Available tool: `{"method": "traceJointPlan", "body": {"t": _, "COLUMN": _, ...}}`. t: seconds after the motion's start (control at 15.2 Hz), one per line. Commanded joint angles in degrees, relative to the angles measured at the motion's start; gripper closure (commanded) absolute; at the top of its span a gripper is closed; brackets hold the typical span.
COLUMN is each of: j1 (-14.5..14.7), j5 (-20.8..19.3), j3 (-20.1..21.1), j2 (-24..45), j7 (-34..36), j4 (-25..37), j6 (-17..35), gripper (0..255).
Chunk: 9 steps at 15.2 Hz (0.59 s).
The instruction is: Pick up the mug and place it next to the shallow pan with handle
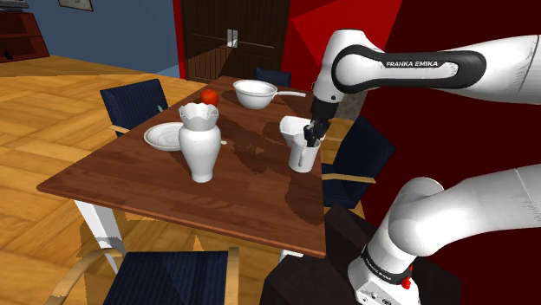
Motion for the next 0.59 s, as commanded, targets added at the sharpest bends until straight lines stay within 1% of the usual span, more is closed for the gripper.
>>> {"method": "traceJointPlan", "body": {"t": 0.0, "j1": -0.01, "j5": -0.01, "j3": 0.01, "j2": -0.14, "j7": 0.01, "j4": 1.32, "j6": -1.47, "gripper": 255}}
{"method": "traceJointPlan", "body": {"t": 0.26, "j1": 0.83, "j5": 0.66, "j3": -0.41, "j2": 9.90, "j7": -0.30, "j4": 8.37, "j6": 1.52, "gripper": 255}}
{"method": "traceJointPlan", "body": {"t": 0.53, "j1": 1.50, "j5": 1.53, "j3": -0.83, "j2": 19.50, "j7": -0.77, "j4": 16.39, "j6": 3.06, "gripper": 255}}
